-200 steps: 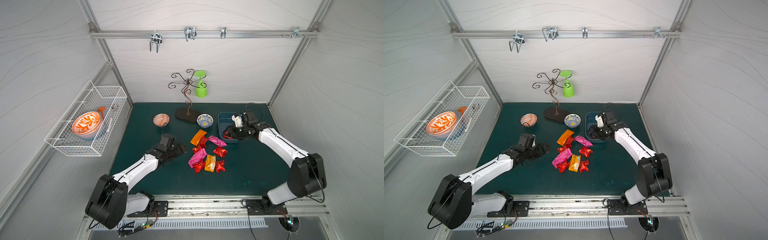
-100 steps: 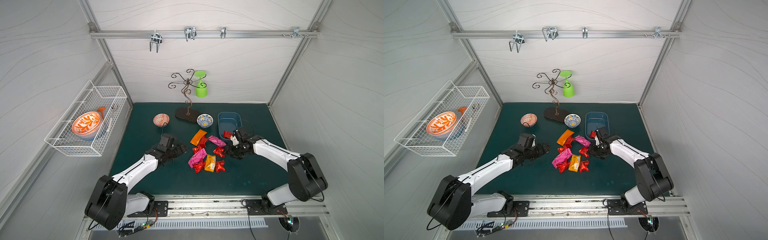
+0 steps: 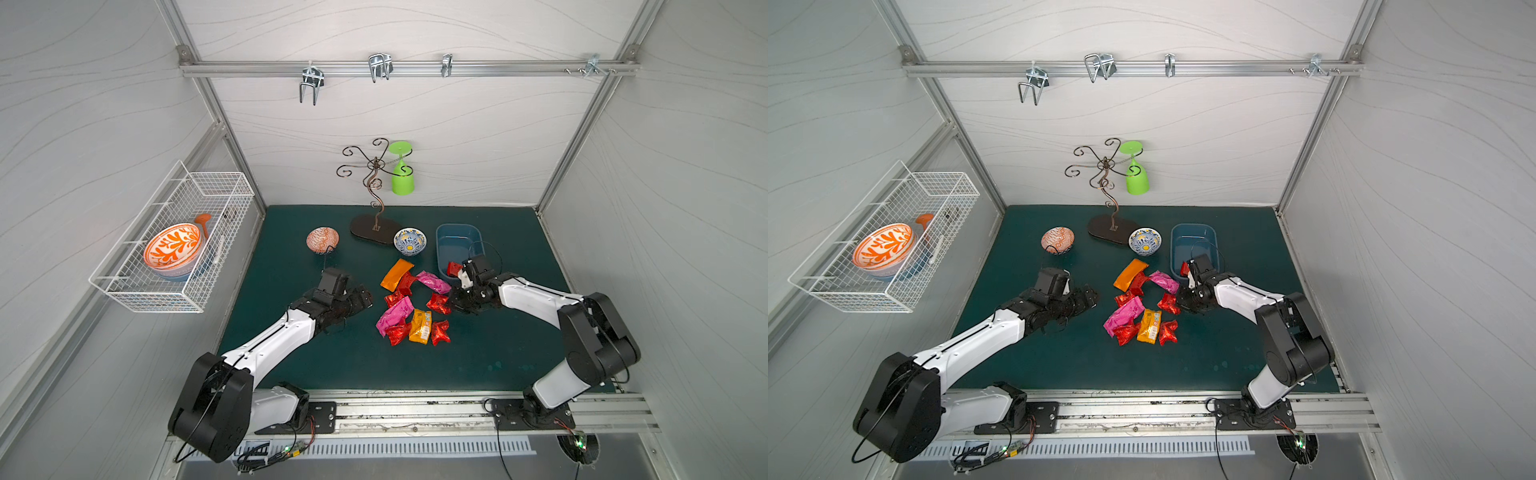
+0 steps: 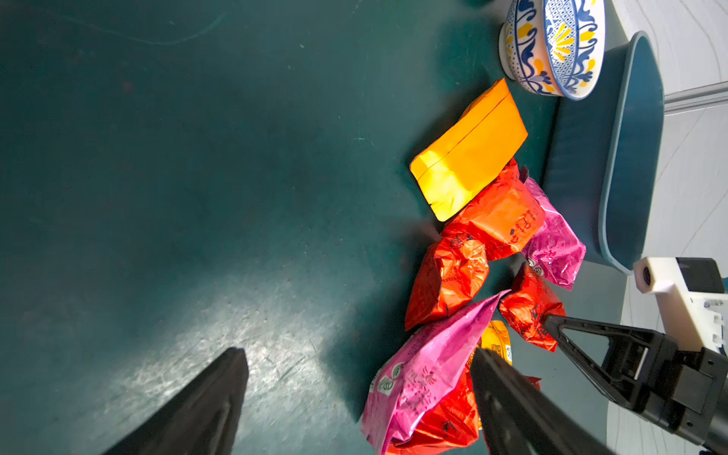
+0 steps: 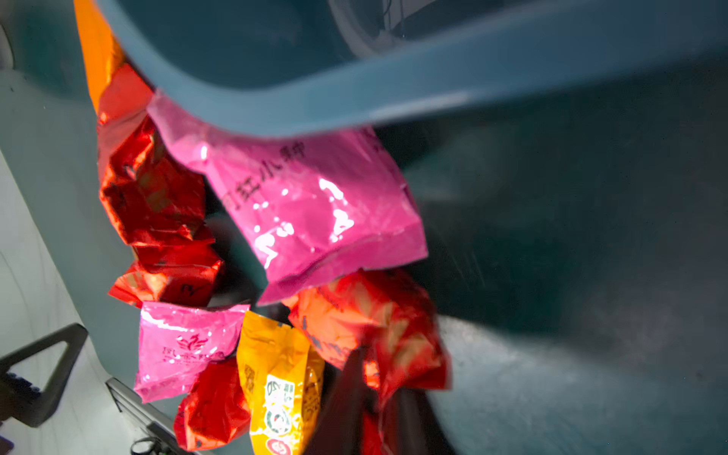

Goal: Put the tea bags into the storage box
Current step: Pick up the tea bag from the center of the board.

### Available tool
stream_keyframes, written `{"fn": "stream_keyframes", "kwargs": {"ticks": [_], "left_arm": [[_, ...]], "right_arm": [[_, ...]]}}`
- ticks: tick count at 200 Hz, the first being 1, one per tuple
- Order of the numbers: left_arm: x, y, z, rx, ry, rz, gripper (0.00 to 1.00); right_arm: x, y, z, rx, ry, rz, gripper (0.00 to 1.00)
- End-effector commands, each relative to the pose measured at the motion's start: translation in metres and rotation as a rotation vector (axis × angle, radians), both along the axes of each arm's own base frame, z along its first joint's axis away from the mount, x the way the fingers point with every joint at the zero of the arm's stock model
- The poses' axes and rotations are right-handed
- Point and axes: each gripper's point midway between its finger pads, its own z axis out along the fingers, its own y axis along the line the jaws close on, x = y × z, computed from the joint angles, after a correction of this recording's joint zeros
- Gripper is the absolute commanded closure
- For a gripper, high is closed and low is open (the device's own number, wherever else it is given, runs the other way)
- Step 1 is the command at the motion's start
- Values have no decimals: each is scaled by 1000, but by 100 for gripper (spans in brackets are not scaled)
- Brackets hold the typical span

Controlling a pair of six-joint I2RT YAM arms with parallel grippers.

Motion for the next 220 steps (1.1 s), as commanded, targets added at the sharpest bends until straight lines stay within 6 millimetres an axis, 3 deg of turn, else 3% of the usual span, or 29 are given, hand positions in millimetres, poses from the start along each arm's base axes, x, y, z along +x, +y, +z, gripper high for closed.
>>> {"fn": "stream_keyframes", "kwargs": {"ticks": [1,37,97,134,154,180,220], "left_arm": [[8,-1,15,-1,-48,5,7],[10,-3,15,-11,-43,9,7],[11,-6,15,-25,-38,4,7],[11,-6,16,-27,-41,4,7],[11,-6,16,-26,-42,1,7],[12,-8,17,-30,-39,-8,7],[11,-17,21,-48,-31,-68,7]], "right_arm": [[3,-3,0,23,-5,-16,99],[-6,-6,10,38,-16,-3,100],[-27,-8,42,84,-38,34,100],[-33,-5,77,144,-99,52,100],[-21,-6,105,165,-172,46,100],[10,-13,135,193,-259,15,100],[69,-36,150,170,-338,-44,100]]}}
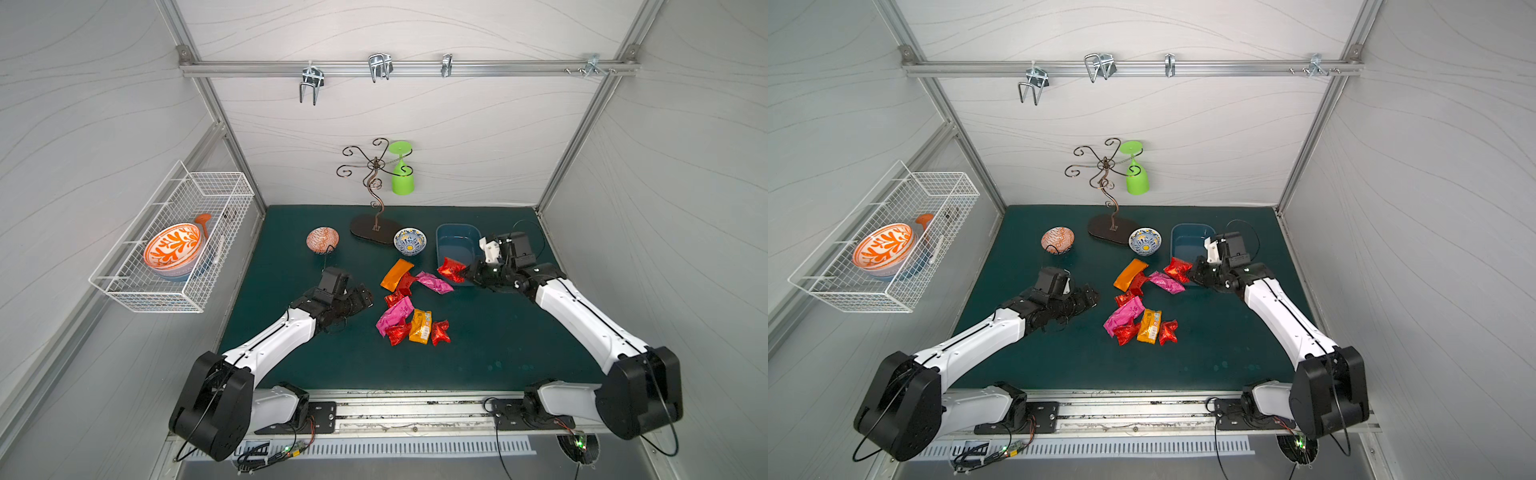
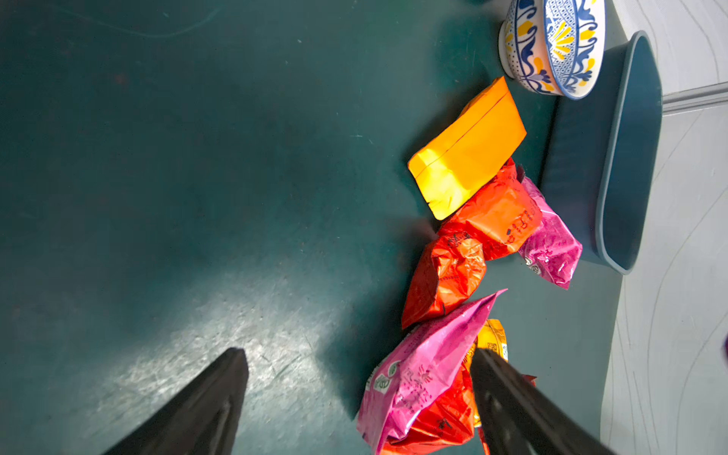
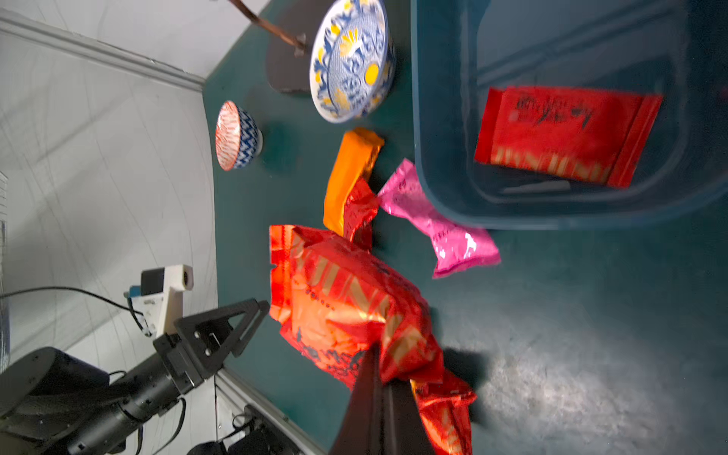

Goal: Put the tea bags into the storage box
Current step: Pick up the tea bag from the center of the board, then place the tea bag in the storage box.

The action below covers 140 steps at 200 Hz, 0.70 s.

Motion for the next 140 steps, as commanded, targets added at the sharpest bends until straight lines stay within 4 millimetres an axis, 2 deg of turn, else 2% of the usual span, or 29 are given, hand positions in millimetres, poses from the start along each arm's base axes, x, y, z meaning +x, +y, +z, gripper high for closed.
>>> {"fn": "stream_keyframes", "kwargs": {"ticks": [1,24,37,41,66,95,140], "left_arm": [[9,-14,18,-33,-39,-63,7],[6,-20,18,-44,-24,-107,8],[4,-25,17,-53,-18,-136,8],[4,-27,17,-60,-21,-146,12],[1,-33,16,-69,-2,-184,12],[-3,-30,14,-54,13,-184,12],[-7,-18,10,6,18,-162,12]], "right_arm": [[30,-12,3,-18,-37,-9,100],[64,-26,2,-43,-55,-41,100],[81,-32,-5,-71,-51,-58,100],[85,-32,-8,-78,-47,-59,100],[106,-34,-29,-121,-18,-62,100],[114,-26,-58,-112,52,-50,100],[108,-6,-106,-140,151,-1,100]]}}
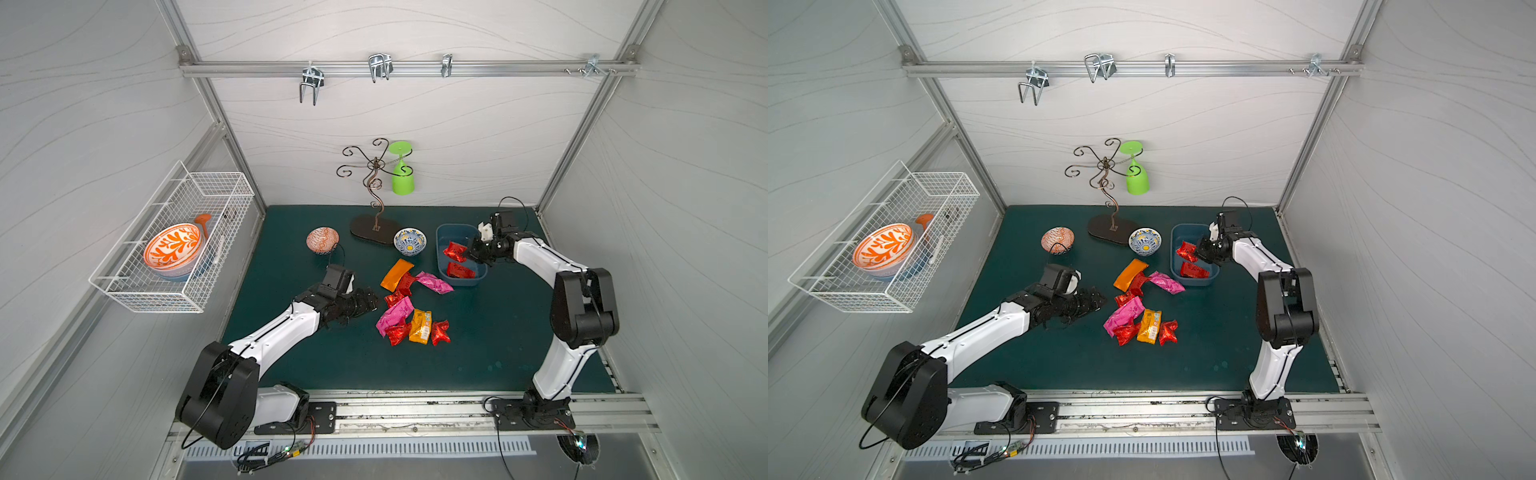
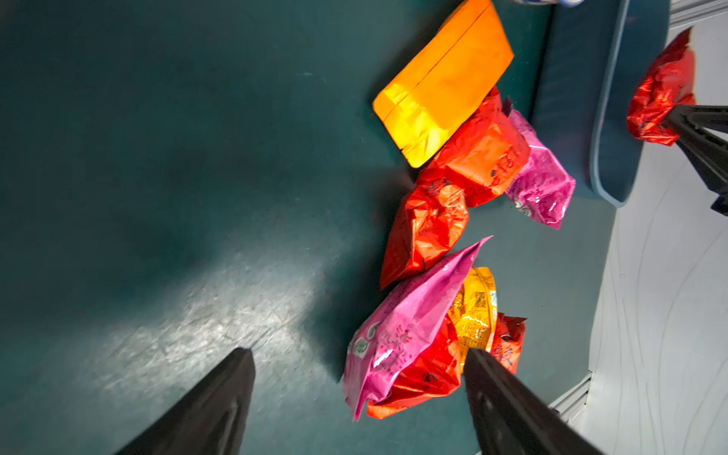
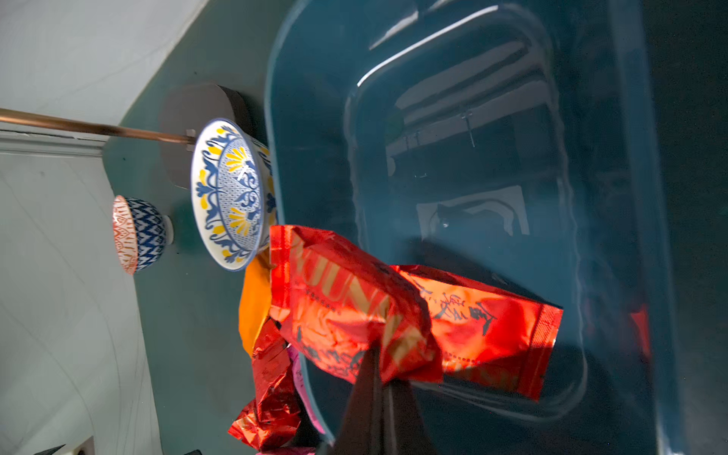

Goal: Put the tea bags into the storage box
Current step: Place the tea bag in the storage box.

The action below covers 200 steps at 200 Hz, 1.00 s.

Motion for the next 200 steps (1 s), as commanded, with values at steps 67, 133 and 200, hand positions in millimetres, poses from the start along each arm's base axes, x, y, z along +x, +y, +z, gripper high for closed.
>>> {"fn": "stream_keyframes", "kwargs": {"ticks": [67,133,200], "left_arm": [[8,5,14,43,-52,1,12],[13,1,16,38,-46,-5,12],[17,-3,10,35,-21,-9,12]], "right_arm": [[-4,15,-12,-31,24,52,65],[-40,11,37,-29,-58,75,46],[-131,47,34,-208,-77,224,46]]}}
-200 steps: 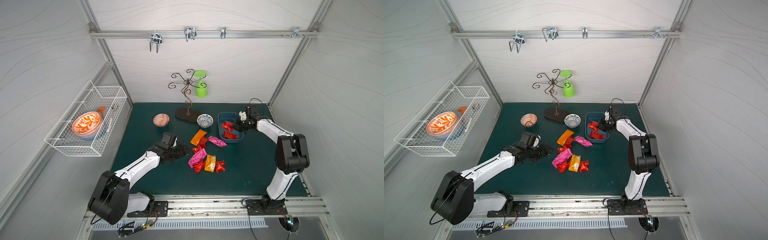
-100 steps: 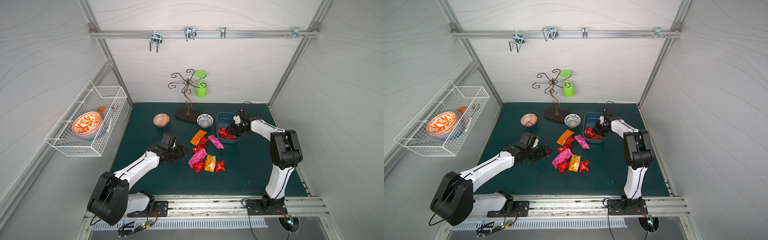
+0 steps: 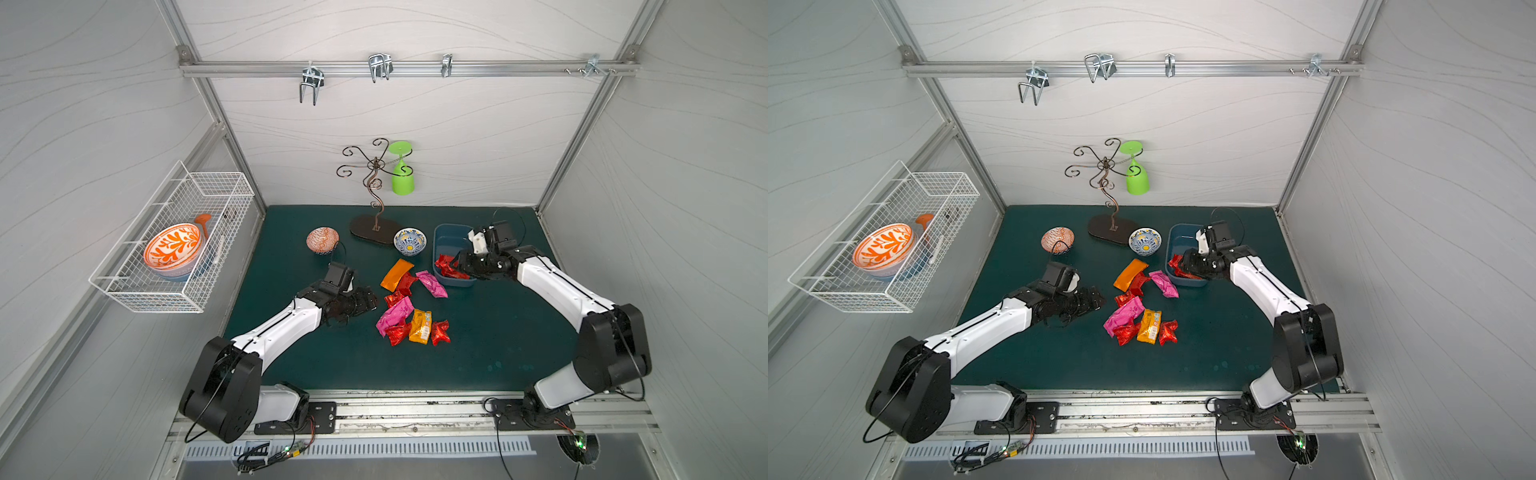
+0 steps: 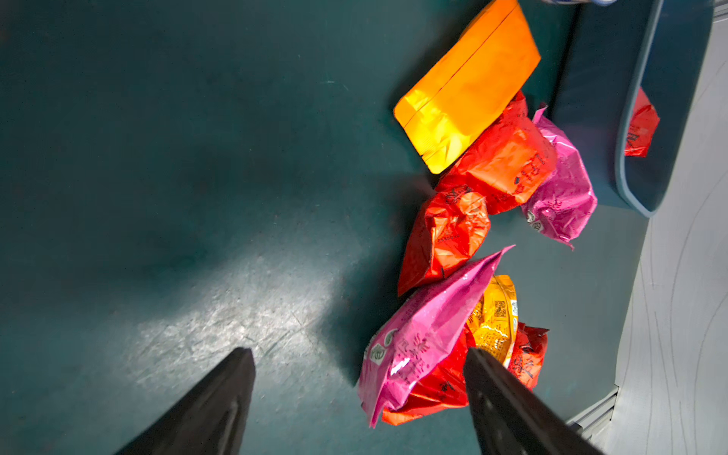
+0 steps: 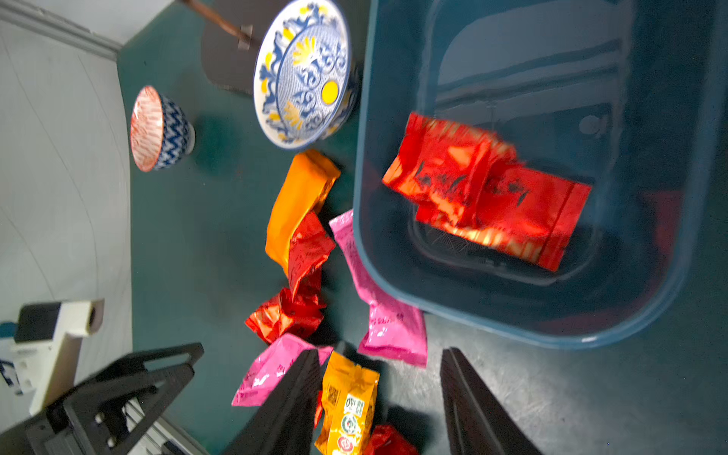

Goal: Put the tea bags into the storage box
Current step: Place the tea bag in the storage box, then pick up the tea bag from the center of the board.

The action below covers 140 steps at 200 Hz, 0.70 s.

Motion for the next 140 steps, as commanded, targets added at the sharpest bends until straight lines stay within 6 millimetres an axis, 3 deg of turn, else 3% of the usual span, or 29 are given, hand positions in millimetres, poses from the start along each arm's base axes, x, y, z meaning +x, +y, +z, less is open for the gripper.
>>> {"fn": "stream_keyframes", "kwargs": {"ticks": [1,23,62,140], "left_arm": [[14,-8,15,-17,-44,-16,12],[14,-8,15,-18,-42,-12,12],[10,-6,15,-17,-40,-9,12],[1,3,11,1,-41,8,12]], "right_arm": [[-32,4,-14,-134,16,38,46],[-46,16,-21,-233,-11,70,46],[-48,35,-35,-380,-50,134,46],[-20,46,-63,-601,-97,179,34]]}}
